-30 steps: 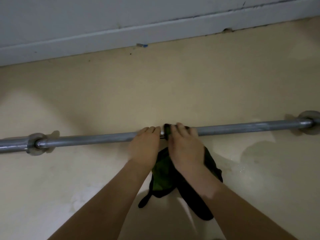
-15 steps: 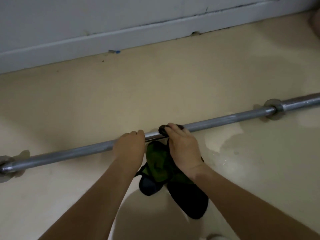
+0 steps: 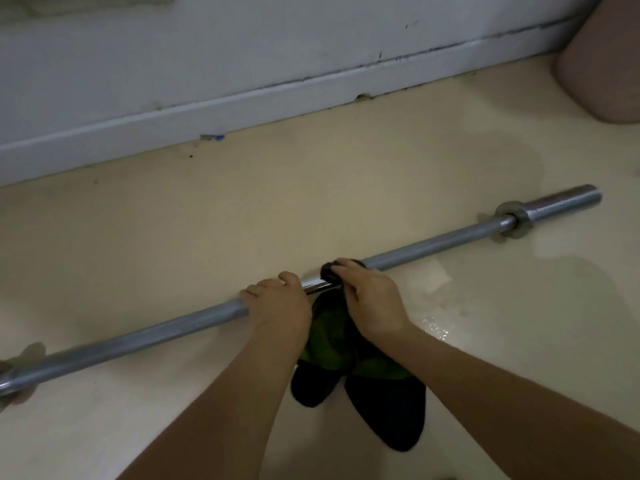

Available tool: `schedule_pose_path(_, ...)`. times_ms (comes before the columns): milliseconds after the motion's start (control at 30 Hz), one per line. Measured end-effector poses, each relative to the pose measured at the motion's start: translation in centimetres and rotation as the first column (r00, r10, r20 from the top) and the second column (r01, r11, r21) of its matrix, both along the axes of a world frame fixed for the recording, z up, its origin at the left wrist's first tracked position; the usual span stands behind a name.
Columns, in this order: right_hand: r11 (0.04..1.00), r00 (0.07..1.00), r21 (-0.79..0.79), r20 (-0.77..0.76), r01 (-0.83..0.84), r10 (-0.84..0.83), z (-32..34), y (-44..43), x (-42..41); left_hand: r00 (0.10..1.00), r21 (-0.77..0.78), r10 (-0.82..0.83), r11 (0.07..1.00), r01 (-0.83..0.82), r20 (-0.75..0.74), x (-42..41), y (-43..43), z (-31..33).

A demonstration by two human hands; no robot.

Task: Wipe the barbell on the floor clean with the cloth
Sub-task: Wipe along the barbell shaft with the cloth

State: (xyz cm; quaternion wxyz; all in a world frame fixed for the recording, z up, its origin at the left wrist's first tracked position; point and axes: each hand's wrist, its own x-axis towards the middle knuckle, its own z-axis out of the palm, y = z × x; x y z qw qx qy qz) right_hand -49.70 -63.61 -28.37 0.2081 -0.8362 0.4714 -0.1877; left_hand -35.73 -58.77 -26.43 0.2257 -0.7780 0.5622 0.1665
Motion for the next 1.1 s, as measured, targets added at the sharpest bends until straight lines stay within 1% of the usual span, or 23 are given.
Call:
schedule_pose_path(33, 0.996, 0.995, -0.003, -0.041, -0.088, 0.088, 0.5, -0.1, 0.2, 1.000, 0.002, 0.001, 1.000, -0.001, 0.000, 0.0, 0.0, 0.0)
schedule_pose_path(100, 0.980, 0.967, 0.035, -0.162, -0.196, 0.199, 1.6, -1.1, -0.8, 1.000, -0.011, -0.018, 1.000, 0.018, -0.002, 0.0, 0.1, 0.0)
schedule_pose_path(167, 0.970, 0.922, 0.081, -0.302, -0.229, 0.243, 2.1, -2.5, -3.5, 1.000, -0.008, -0.016, 1.000, 0.016, -0.013, -0.1, 0.6, 0.2)
schedule_pose_path(200, 0.977, 0.922, 0.087, -0.323, -0.196, 0.214, 2.4, -3.5, -5.4, 1.000, 0.005, -0.019, 1.000, 0.019, -0.014, -0.2, 0.7, 0.4)
schedule_pose_path(233, 0.990, 0.942, 0.080, -0.306, -0.117, 0.136, 2.4, -4.4, -7.4, 1.000, 0.025, -0.024, 0.999, 0.024, -0.010, -0.4, 0.6, 0.6)
schedule_pose_path(300, 0.999, 0.976, 0.026, -0.213, 0.044, -0.038, 1.5, -5.4, -9.8, 1.000, 0.044, -0.008, 0.999, 0.008, -0.004, -0.6, 0.5, 0.8)
schedule_pose_path(367, 0.990, 0.984, -0.040, -0.117, 0.133, -0.137, 0.1, -4.5, -8.5, 0.999, -0.009, 0.011, 1.000, -0.012, -0.031, -1.0, 0.6, 0.6)
schedule_pose_path(400, 0.991, 0.989, -0.035, -0.070, 0.130, -0.132, -0.5, -3.5, -6.6, 0.998, -0.076, -0.005, 0.997, 0.001, -0.058, -1.6, 0.5, 0.3)
schedule_pose_path(433, 0.996, 0.996, -0.028, -0.037, 0.082, -0.083, -0.8, -2.2, -4.3, 0.995, -0.163, -0.040, 0.986, 0.026, -0.086, -2.4, 0.4, -0.1)
schedule_pose_path(467, 1.000, 1.000, -0.027, -0.010, 0.005, -0.005, -1.1, -0.9, -2.2, 0.990, -0.248, -0.083, 0.967, 0.053, -0.115, -3.3, 0.2, -0.5)
schedule_pose_path(533, 0.988, 0.988, -0.051, 0.038, -0.146, 0.148, -1.0, 0.2, -0.5, 0.981, -0.338, -0.112, 0.940, 0.052, -0.161, -4.8, -0.1, -0.9)
schedule_pose_path(600, 0.968, 0.971, -0.082, -0.040, -0.239, 0.236, -0.9, -1.2, -2.5, 0.979, -0.355, -0.116, 0.934, 0.050, -0.167, -4.9, -0.2, -0.8)
schedule_pose_path(633, 0.966, 0.967, -0.085, -0.101, -0.243, 0.234, -0.8, -2.2, -4.4, 0.980, -0.350, -0.122, 0.935, 0.060, -0.158, -4.6, -0.1, -0.9)
schedule_pose_path(667, 0.977, 0.977, -0.105, -0.126, -0.188, 0.174, -0.9, -3.3, -6.6, 0.982, -0.340, -0.123, 0.938, 0.068, -0.145, -4.3, 0.1, -0.9)
schedule_pose_path(700, 0.988, 0.992, -0.124, -0.100, -0.089, 0.076, -1.0, -4.3, -8.6, 0.985, -0.328, -0.114, 0.943, 0.065, -0.132, -4.3, 0.2, -1.0)
schedule_pose_path(767, 0.986, 0.994, -0.131, 0.025, 0.107, -0.104, -1.4, -4.7, -10.2, 0.989, -0.299, -0.077, 0.954, 0.038, -0.123, -5.3, 0.2, -1.1)
schedule_pose_path(833, 0.980, 0.980, -0.091, 0.103, 0.180, -0.170, -2.6, -3.7, -7.9, 0.991, -0.268, -0.026, 0.963, -0.011, -0.133, -7.2, -0.2, -1.1)
schedule_pose_path(867, 0.983, 0.981, -0.068, 0.107, 0.169, -0.161, -2.9, -2.9, -6.3, 0.991, -0.251, -0.004, 0.967, -0.030, -0.134, -7.9, -0.3, -1.2)
schedule_pose_path(933, 0.997, 0.998, -0.062, 0.057, 0.035, -0.031, -2.9, -2.0, -4.9, 0.992, -0.247, 0.023, 0.968, -0.052, -0.121, -8.2, -0.6, -1.5)
schedule_pose_path(1000, 0.976, 0.985, -0.131, -0.053, -0.171, 0.166, -2.7, -3.5, -7.3, 0.995, -0.264, -0.007, 0.964, -0.020, -0.101, -7.8, -0.6, -1.4)
schedule_pose_path(1033, 0.960, 0.972, -0.172, -0.112, -0.222, 0.205, -2.7, -4.9, -9.5, 0.995, -0.269, -0.030, 0.963, 0.003, -0.095, -7.7, -0.6, -1.5)
schedule_pose_path(1067, 0.958, 0.976, -0.212, -0.142, -0.195, 0.167, -2.8, -6.2, -11.8, 0.994, -0.276, -0.036, 0.961, 0.008, -0.099, -7.5, -0.5, -1.7)
schedule_pose_path(1100, 0.966, 0.992, -0.244, -0.116, -0.080, 0.053, -2.8, -7.3, -13.8, 0.994, -0.282, -0.019, 0.959, -0.012, -0.109, -7.4, -0.6, -1.7)
